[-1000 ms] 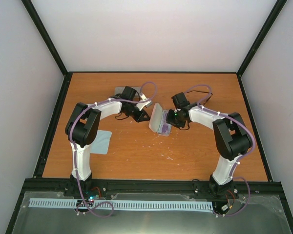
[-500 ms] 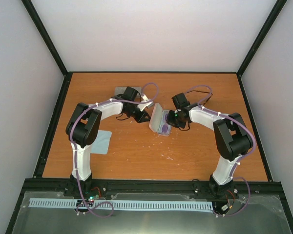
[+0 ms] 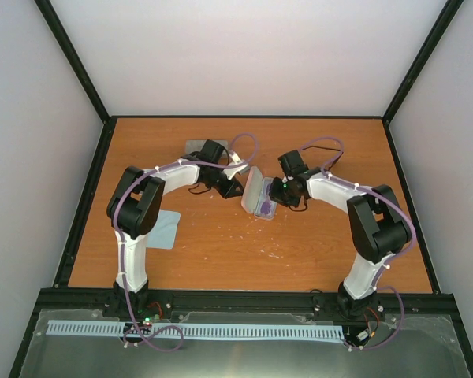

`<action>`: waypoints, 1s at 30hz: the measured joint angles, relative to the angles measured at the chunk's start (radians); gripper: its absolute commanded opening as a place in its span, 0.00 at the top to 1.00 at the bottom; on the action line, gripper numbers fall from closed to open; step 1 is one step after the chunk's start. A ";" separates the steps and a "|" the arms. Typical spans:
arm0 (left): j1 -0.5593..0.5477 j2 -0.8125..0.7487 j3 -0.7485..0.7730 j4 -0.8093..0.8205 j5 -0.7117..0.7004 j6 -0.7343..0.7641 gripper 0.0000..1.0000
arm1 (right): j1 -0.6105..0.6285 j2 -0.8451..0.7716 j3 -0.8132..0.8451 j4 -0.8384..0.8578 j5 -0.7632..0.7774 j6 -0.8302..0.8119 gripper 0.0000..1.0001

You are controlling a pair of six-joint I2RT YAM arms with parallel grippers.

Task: Organize the sunglasses
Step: Place the sunglasses in the sunglasses case, then close the sunglasses case at the center of the board.

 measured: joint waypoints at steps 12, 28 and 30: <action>-0.002 0.000 0.005 0.000 -0.007 0.000 0.92 | -0.097 -0.223 -0.150 -0.032 0.045 0.005 0.97; -0.012 0.000 0.031 -0.002 -0.017 0.000 0.92 | -0.127 -0.050 -0.190 0.126 -0.048 0.027 0.97; -0.015 0.000 0.034 -0.003 -0.019 0.000 0.92 | -0.126 -0.039 -0.190 0.159 -0.066 0.034 0.97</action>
